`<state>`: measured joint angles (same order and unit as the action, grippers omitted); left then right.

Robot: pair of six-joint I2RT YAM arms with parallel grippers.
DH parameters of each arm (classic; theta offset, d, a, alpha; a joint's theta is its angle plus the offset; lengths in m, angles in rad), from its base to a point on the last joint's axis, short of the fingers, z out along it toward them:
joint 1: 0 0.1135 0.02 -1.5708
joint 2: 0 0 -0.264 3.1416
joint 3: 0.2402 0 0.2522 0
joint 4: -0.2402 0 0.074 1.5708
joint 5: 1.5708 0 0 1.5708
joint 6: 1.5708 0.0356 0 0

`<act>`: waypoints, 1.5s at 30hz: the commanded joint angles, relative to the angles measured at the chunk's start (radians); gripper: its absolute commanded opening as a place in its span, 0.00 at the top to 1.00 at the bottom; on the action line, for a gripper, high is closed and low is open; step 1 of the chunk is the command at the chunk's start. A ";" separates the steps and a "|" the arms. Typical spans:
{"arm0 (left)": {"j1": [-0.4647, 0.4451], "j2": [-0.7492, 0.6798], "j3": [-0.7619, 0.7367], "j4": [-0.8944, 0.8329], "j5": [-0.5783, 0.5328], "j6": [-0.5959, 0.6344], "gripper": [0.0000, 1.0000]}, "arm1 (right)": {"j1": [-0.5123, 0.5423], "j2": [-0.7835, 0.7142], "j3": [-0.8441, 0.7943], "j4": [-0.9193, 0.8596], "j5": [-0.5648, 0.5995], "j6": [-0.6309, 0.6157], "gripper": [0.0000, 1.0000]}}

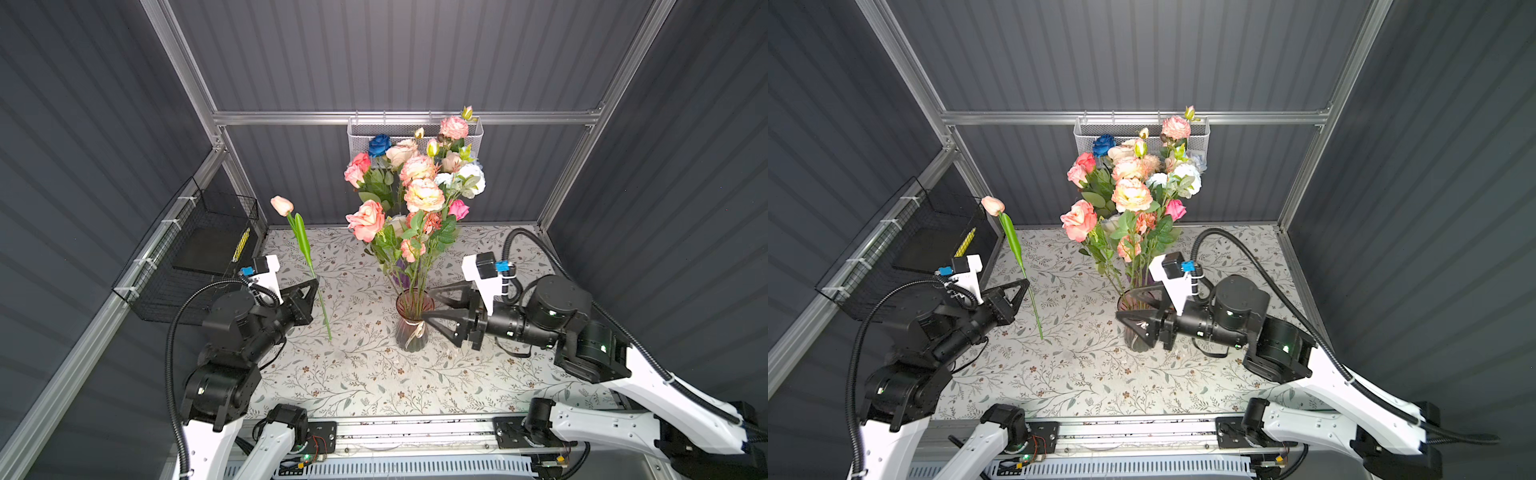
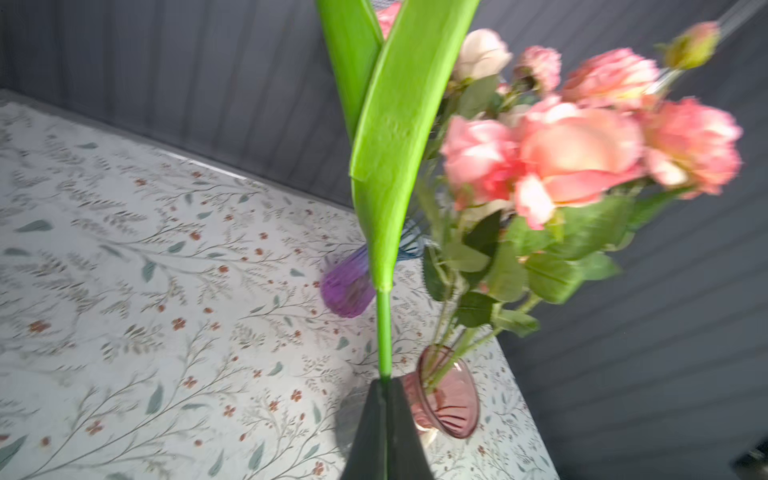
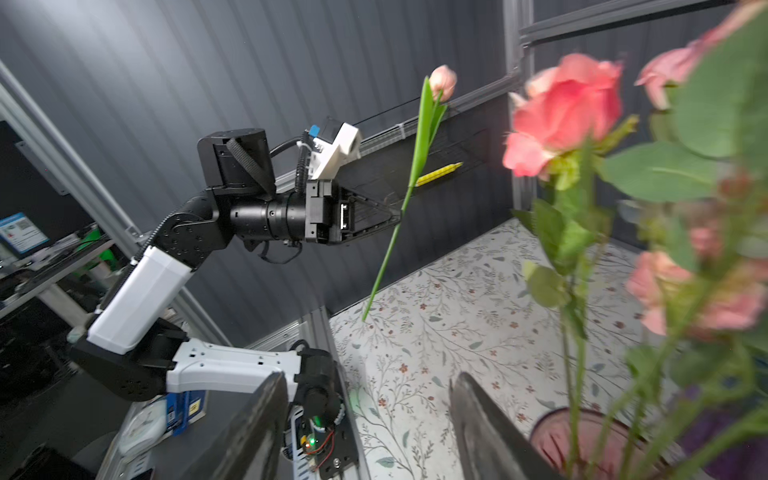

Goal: Arrange the flowers into the vase
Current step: 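Lift the pink tulip upright with the left gripper while the right gripper reaches toward it, then grasp the tulip stem with the right gripper below the left gripper, then lower the tulip into the red-pink vase with the right gripper while left withdraws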

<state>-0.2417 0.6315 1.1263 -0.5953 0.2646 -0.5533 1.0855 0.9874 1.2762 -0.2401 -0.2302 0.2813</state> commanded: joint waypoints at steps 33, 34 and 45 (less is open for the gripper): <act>-0.003 -0.102 -0.077 0.540 0.645 -0.123 1.00 | 0.105 0.536 0.619 -0.058 -0.164 -0.042 0.55; -0.004 -0.101 -0.082 0.547 0.648 -0.130 1.00 | 0.105 0.541 0.626 -0.061 -0.168 -0.040 0.60; -0.004 -0.116 -0.079 0.460 0.544 -0.105 0.25 | 0.079 0.404 0.436 0.009 -0.040 -0.036 0.93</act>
<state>-0.2417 0.5262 1.0431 -0.1020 0.8482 -0.6682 1.1805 1.4540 1.7607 -0.2771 -0.3237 0.2466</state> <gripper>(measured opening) 0.720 0.083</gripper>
